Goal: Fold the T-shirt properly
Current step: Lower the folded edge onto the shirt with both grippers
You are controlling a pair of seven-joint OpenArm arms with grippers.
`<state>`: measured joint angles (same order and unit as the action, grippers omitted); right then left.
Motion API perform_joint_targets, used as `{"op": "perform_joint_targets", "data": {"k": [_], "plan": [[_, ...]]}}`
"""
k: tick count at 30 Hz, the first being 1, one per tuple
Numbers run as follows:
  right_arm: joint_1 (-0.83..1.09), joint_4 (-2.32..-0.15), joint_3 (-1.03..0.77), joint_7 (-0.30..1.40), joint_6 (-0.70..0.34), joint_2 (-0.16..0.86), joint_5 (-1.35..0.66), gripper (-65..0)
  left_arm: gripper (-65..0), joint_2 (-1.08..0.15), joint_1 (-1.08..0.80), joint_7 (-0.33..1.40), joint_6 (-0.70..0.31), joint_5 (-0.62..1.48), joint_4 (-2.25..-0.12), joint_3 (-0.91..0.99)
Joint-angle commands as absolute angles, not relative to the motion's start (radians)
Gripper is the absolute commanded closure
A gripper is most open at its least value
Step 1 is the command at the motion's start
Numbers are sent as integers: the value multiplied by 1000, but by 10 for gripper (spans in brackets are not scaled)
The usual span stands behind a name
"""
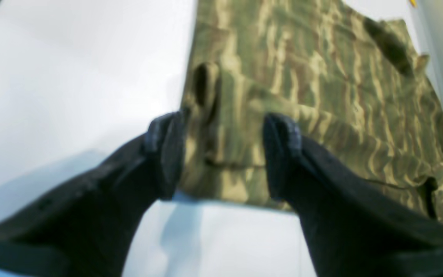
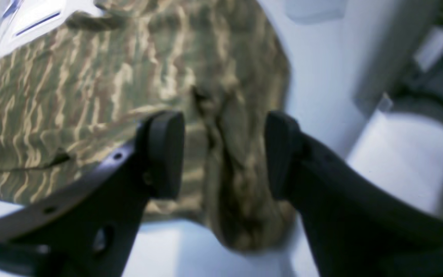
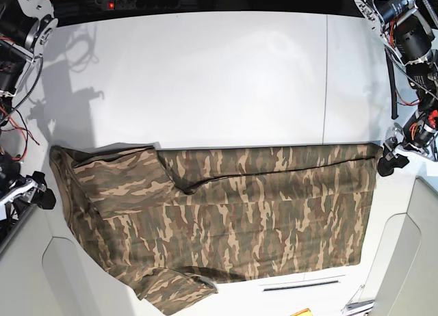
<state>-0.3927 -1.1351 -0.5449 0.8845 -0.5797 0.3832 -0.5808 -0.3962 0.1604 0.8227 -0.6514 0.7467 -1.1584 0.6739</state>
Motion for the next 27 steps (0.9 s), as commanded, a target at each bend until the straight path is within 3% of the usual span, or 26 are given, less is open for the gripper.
{"op": "perform_joint_targets", "data": {"k": [1, 4, 8, 13, 27], "plan": [[-405, -1153, -556, 860, -585, 400, -611, -330, -359, -416, 174, 796, -658, 774, -1177, 676], [-355, -1152, -563, 831, -571, 404, -609, -330, -370, -412, 159, 782, -658, 773, -1176, 675], [-279, -1151, -562, 772, -564, 401, -611, -330, -479, -408, 131, 732, -658, 756, -1171, 675], [-241, -1142, -562, 733, -566, 395, -651, -439, -479, -407, 127, 670, -639, 713, -1130, 675], [-245, -1009, -516, 669, -577, 330, -651, -437, -479, -364, 136, 614, -640, 713, -1021, 613]]}}
